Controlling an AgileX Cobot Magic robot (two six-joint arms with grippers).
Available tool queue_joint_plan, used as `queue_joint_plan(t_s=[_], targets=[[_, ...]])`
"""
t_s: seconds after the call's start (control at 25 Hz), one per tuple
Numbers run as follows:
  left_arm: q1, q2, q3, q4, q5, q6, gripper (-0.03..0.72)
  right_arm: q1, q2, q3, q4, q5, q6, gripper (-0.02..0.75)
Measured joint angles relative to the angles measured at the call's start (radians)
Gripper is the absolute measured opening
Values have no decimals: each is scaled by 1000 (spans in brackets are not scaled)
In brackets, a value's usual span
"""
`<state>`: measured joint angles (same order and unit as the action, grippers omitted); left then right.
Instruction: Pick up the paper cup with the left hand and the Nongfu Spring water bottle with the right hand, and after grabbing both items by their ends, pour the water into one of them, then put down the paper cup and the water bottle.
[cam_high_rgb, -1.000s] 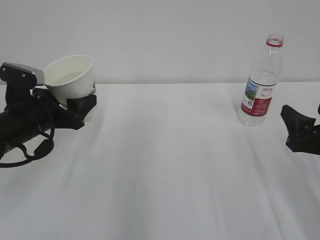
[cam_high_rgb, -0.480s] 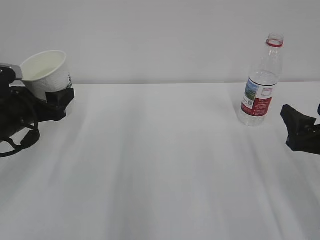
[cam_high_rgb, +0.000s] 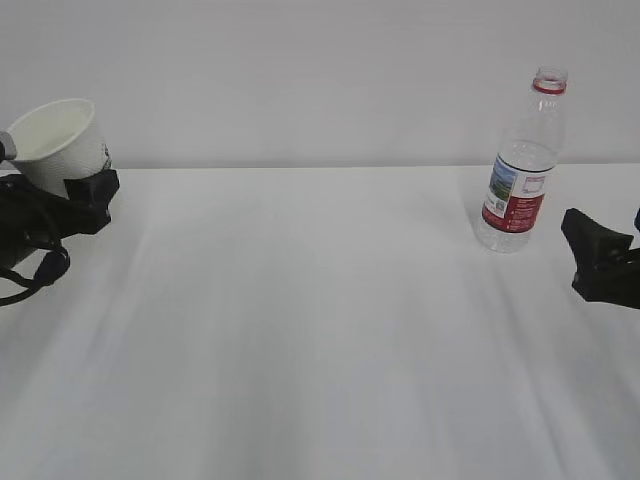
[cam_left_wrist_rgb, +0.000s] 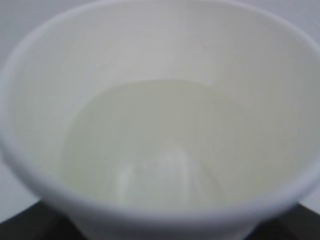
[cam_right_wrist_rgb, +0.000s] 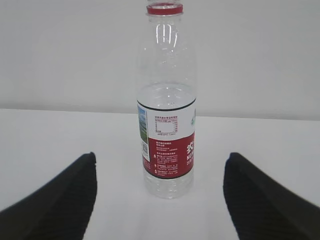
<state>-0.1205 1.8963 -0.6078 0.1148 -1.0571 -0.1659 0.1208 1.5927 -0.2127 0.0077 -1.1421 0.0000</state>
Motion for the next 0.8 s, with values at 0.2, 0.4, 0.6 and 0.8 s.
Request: queue_joint_plan(t_s=[0.2,0.4,0.6,0.8], targets=[[0,16,0,-65,-31,27,528,0,0,0,-21,0,0,593],[1,22,0,-87,-43,80,528,0,0,0,-24,0,0,593],[1,22,0,-115,-46,90,528,0,0,0,-24,0,0,593],[1,28,-7,-126,-47,92,528,0,0,0,-26,0,0,593]])
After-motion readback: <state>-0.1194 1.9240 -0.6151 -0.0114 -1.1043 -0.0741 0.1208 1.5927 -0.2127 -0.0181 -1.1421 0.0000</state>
